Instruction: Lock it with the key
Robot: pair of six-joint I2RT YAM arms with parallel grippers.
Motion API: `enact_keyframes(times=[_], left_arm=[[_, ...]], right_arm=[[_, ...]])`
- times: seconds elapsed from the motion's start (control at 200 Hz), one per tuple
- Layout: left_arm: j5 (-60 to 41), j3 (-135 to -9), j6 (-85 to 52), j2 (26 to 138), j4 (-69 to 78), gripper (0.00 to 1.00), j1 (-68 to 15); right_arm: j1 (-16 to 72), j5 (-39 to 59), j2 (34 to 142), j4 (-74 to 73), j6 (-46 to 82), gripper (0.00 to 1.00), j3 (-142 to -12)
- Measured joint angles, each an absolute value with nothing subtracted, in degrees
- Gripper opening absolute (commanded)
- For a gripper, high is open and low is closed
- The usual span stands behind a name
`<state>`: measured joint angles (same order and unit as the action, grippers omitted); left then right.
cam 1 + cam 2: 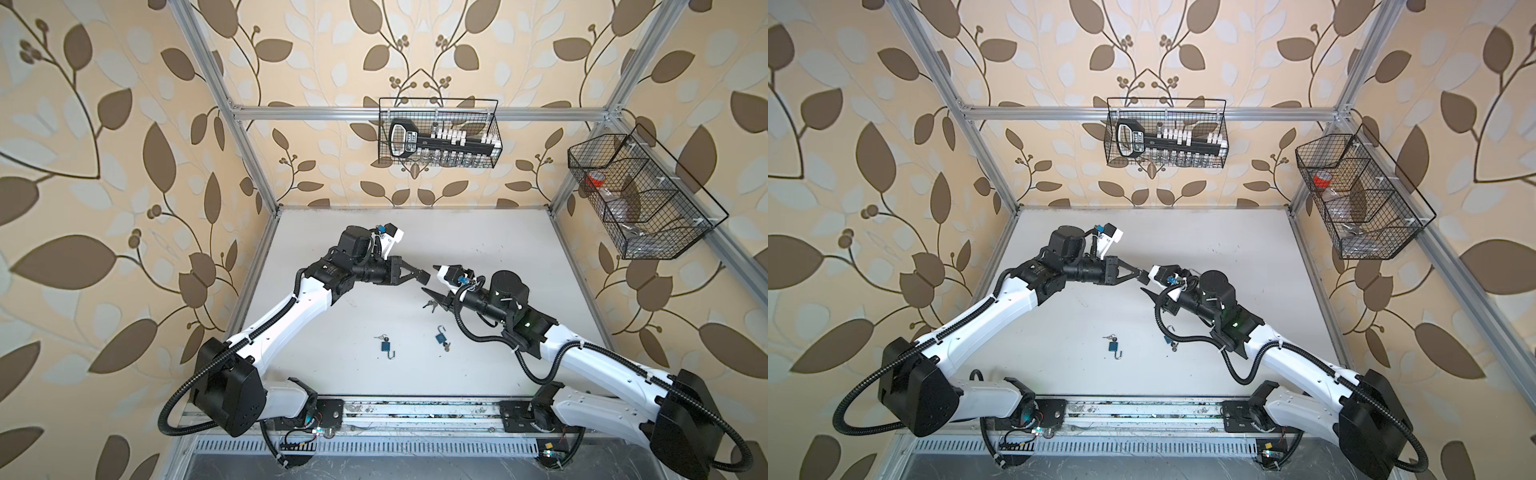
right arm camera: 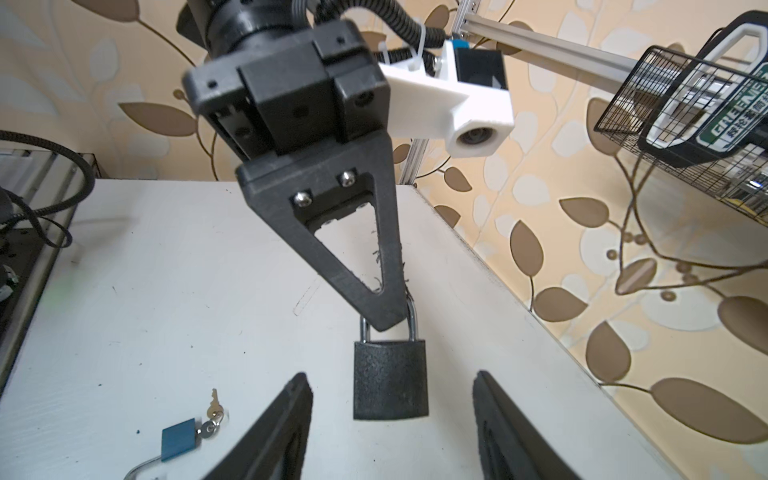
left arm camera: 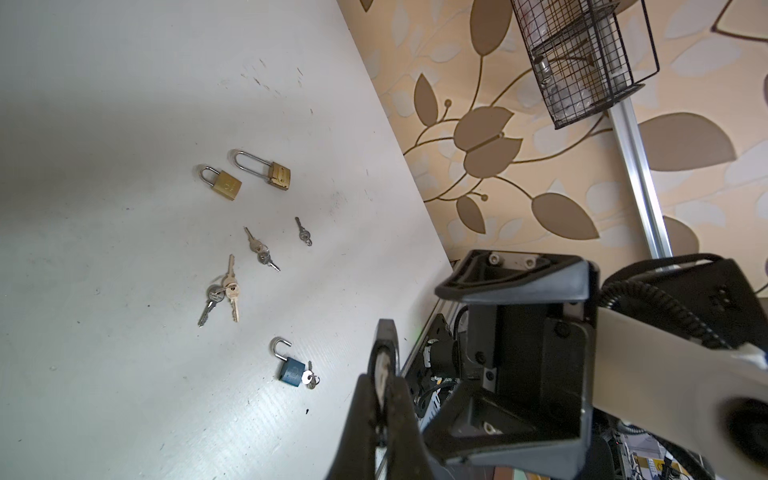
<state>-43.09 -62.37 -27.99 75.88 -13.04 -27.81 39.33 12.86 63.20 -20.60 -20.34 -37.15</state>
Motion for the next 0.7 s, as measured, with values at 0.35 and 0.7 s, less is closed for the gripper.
enact_keyframes(times=[0.35,0.7], left_arm=[[-44.07,-62.37,-27.73,75.88,-11.9,0.0,-28.56],[-44.58,-62.37,-27.33,75.88,-11.79,0.0,-28.58]], right_arm=[[39.33,12.64,66.65,-20.21,-20.86,0.53,-37.71],[39.33,12.62,66.89,-20.36,-20.86,0.47,-38.7]])
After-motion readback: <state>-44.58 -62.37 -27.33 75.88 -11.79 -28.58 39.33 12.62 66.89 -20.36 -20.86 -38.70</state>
